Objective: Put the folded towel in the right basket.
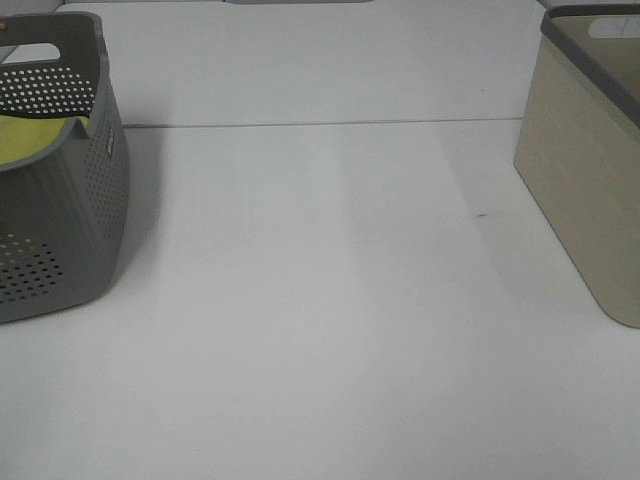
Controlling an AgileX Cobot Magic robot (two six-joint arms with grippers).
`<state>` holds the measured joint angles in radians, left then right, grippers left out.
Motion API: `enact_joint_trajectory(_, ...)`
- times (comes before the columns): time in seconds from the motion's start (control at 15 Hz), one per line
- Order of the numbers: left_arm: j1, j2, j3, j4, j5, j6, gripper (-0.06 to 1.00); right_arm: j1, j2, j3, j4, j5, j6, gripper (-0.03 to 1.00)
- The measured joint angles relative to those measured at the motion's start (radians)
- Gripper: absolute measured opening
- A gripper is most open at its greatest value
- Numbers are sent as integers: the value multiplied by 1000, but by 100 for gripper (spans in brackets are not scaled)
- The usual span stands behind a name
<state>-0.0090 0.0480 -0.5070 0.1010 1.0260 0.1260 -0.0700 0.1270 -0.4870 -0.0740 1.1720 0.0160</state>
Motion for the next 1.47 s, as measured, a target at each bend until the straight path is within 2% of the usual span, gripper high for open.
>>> enact_joint_trajectory(0.13, 0, 0, 0, 0, 0, 0, 99, 0, 0, 25, -9, -48, 26, 87)
enact_joint_trajectory(0.27, 0, 0, 0, 0, 0, 0, 99, 0, 1, 28, -8, -56, 30, 87)
enact_joint_trajectory(0.87, 0, 0, 0, 0, 0, 0, 99, 0, 1, 28, -6, -64, 30, 87)
enact_joint_trajectory(1.2, 0, 0, 0, 0, 0, 0, 99, 0, -128, 28, -6, -64, 30, 87)
enact_joint_trajectory(1.47, 0, 0, 0, 0, 0, 0, 99, 0, -130, 27, 0, -61, 30, 87)
